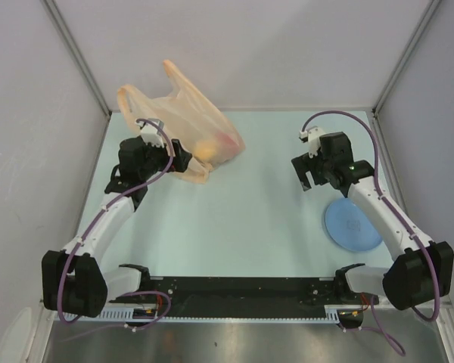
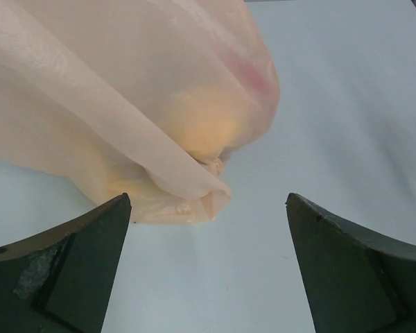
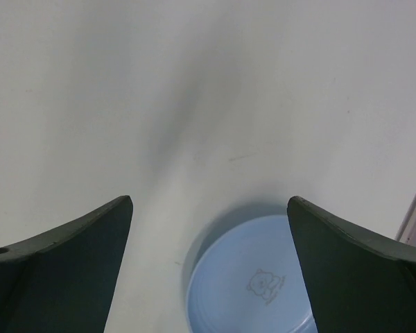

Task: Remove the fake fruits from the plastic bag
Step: Move the plate to the center of the board.

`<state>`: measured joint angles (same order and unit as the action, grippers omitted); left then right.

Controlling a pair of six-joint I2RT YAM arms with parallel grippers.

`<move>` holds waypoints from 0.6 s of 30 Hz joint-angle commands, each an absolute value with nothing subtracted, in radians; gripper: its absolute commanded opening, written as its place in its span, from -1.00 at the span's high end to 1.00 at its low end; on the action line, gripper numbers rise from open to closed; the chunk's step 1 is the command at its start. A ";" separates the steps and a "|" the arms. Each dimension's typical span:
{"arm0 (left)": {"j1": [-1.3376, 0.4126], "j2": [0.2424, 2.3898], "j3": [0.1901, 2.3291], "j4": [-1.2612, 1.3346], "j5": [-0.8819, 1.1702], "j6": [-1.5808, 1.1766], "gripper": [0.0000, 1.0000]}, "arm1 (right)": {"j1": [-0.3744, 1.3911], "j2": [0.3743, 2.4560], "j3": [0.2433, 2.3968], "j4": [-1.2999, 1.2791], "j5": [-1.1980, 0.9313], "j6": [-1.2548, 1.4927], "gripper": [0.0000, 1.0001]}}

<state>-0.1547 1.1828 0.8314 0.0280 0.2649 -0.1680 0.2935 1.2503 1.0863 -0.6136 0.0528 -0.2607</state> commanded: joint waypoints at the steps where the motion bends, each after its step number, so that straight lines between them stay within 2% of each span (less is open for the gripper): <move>1: -0.175 1.151 0.827 0.058 0.294 -0.183 -0.99 | 0.301 1.308 1.120 -0.647 0.135 -0.288 -0.99; 4: -0.181 1.134 0.821 0.049 0.305 -0.167 -1.00 | 0.276 1.339 1.108 -0.712 0.141 -0.331 -0.99; 8: -0.183 1.112 0.798 0.064 0.276 -0.163 -0.99 | 0.226 1.350 1.036 -0.767 0.150 -0.342 -0.81; 12: -0.183 1.091 0.782 0.083 0.265 -0.160 -0.99 | 0.157 1.370 0.999 -0.787 0.126 -0.308 -0.72; 18: -0.183 1.080 0.767 0.060 0.270 -0.152 -1.00 | 0.189 1.404 0.997 -0.776 0.083 -0.290 -0.65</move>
